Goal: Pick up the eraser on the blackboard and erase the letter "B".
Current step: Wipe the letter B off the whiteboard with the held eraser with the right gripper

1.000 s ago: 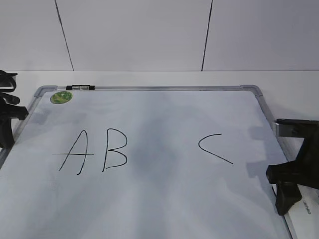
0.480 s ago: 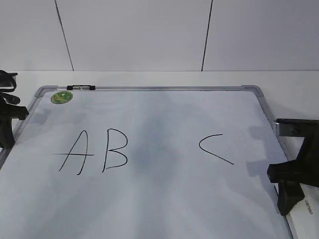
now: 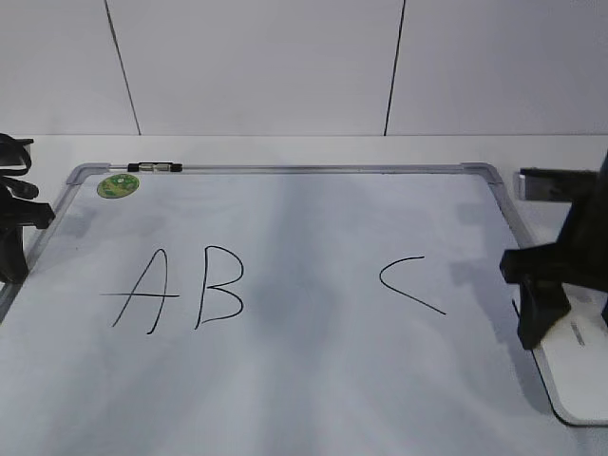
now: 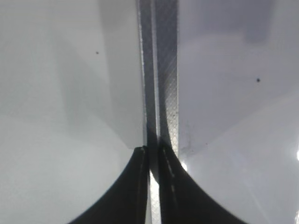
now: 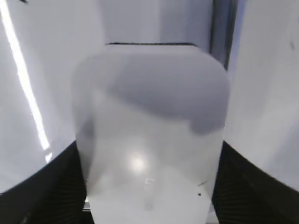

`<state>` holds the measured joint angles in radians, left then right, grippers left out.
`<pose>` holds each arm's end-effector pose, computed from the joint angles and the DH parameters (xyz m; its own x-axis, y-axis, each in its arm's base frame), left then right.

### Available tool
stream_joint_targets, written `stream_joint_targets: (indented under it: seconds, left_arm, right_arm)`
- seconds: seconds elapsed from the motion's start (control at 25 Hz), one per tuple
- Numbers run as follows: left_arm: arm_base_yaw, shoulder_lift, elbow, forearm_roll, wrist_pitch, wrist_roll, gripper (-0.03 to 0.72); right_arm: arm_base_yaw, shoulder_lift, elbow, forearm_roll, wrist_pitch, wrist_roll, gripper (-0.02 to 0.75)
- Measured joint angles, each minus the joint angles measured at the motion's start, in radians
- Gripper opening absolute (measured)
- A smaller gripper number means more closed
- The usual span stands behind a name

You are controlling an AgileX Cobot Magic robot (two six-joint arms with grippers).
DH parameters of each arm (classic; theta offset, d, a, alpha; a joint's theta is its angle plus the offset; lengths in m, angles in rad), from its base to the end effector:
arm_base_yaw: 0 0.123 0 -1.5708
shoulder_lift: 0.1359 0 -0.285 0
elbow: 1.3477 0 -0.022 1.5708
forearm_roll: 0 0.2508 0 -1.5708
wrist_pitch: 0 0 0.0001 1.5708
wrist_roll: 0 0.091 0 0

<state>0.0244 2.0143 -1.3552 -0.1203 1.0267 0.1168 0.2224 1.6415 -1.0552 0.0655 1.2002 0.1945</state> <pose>0.3766 -0.0002 0.1538 -0.9994 0.0296 0.0190 0.0275 0.9942 -0.1038 0.2695 0.0666 0.2111 -0.9905 -0.0024 0.1375 0.0019 0.9995 0.0315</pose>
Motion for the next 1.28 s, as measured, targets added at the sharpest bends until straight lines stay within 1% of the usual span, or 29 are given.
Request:
stream_joint_targets:
  seconds: [0.08,0.16,0.28,0.48,0.68,0.92,1.08,1.28]
  left_arm:
    - [0.0,0.0,0.0,0.0,0.001,0.0,0.018]
    - [0.0,0.0,0.0,0.0,0.001,0.0,0.018]
    - [0.0,0.0,0.0,0.0,0.001,0.0,0.018]
    - [0.0,0.0,0.0,-0.002,0.004,0.0,0.018]
    - [0.0,0.0,0.0,-0.002,0.004,0.0,0.018]
    - [0.0,0.0,-0.002,-0.004,0.004,0.0,0.018]
    - [0.0,0.0,-0.002,-0.005,0.004,0.0,0.018]
    - [0.0,0.0,-0.002,-0.006,0.004,0.0,0.018]
  right_arm:
    - [0.023,0.0,-0.064,0.0,0.004,0.0,0.555]
    - [0.066,0.007,-0.131,0.0,0.006,0.004,0.555]
    - [0.155,0.053,-0.247,0.0,0.014,0.022,0.555]
    - [0.274,0.195,-0.447,0.006,0.017,0.048,0.555]
    - [0.356,0.358,-0.622,0.013,0.02,0.052,0.555]
    - [0.428,0.553,-0.822,0.012,0.024,0.056,0.555]
    - [0.474,0.668,-0.961,-0.019,0.026,0.056,0.554]
    - [0.494,0.744,-1.046,-0.055,0.044,0.056,0.554]
